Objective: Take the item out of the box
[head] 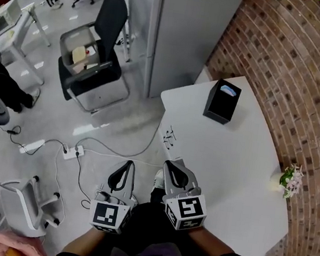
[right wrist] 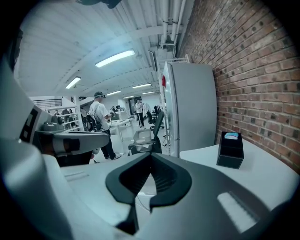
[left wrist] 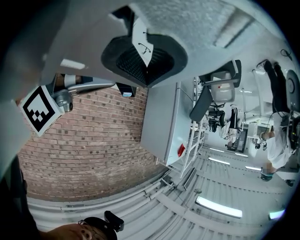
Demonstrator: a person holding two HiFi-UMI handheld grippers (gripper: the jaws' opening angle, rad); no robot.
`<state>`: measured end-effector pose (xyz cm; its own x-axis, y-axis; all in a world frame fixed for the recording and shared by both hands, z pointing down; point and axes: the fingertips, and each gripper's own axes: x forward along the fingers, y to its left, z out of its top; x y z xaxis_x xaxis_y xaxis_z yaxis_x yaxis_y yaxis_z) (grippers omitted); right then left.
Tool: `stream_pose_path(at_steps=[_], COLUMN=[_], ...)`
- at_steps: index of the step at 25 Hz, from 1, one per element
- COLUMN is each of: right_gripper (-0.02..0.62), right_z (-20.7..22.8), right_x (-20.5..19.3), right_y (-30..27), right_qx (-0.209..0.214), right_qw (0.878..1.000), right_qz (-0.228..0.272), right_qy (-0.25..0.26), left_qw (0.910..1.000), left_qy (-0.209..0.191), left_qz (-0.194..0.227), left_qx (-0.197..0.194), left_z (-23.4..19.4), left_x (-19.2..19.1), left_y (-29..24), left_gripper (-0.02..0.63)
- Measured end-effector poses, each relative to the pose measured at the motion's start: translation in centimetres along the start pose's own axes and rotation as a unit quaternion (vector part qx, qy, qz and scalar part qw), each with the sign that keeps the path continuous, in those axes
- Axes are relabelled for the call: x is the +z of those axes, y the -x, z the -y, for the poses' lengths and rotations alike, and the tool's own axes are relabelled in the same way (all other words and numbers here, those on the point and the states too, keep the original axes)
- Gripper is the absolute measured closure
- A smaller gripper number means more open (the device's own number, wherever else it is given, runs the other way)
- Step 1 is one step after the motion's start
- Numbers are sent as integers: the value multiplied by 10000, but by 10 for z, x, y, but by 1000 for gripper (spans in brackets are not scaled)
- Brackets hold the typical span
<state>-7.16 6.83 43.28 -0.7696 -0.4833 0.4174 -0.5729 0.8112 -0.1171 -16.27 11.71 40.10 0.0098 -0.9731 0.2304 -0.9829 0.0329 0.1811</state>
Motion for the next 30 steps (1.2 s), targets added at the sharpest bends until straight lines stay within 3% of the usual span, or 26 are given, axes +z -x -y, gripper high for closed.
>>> stream_pose_path(at_steps=[9, 21, 30], right_gripper=[594, 594, 594], right_z=[83, 159, 229], right_x=[15, 28, 23], right_y=[-27, -41, -34], right_qx=[-181, -85, -705], right_qw=[9993, 9979, 9932], right_qz=[50, 450, 486], right_qy=[-330, -450, -789], left_qw=[9990, 9944, 9891], left_qy=[-264, -780, -933], left_qz=[-205, -566, -691], left_qx=[-282, -433, -904], left_z=[28, 74, 115], left_x=[15, 26, 30], left_y=[-89, -176, -236], left_gripper=[603, 602, 602])
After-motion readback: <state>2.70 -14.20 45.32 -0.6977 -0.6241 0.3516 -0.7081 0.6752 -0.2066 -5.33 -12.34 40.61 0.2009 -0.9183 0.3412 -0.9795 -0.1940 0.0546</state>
